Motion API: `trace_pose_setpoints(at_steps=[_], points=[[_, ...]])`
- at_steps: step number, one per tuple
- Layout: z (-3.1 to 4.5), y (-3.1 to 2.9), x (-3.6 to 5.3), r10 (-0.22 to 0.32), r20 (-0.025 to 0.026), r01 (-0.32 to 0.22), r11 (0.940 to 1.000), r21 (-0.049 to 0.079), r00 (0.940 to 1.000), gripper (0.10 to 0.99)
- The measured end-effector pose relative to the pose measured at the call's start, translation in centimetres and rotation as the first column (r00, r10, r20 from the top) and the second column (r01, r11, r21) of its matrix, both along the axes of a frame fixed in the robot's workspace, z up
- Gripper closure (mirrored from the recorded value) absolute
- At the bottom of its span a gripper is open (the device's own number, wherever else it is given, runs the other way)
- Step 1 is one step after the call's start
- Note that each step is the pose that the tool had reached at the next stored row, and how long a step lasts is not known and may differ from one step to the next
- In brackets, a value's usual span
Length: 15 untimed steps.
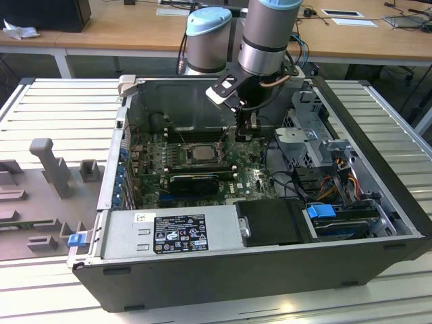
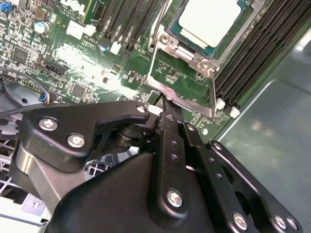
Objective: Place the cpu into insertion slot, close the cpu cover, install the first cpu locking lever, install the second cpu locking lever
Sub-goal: 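Close the cpu cover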
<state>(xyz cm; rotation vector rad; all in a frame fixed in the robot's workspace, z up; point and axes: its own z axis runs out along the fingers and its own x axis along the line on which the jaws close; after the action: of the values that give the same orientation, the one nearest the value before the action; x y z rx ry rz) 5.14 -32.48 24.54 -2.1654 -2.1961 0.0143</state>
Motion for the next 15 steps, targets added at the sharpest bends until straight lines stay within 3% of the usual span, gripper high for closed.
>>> trace_pose_setpoints(at_steps=[15], points=[[0.00, 0.00, -1.23, 0.000, 0.0000, 0.000, 1.0000, 0.000, 1.0000, 0.980]])
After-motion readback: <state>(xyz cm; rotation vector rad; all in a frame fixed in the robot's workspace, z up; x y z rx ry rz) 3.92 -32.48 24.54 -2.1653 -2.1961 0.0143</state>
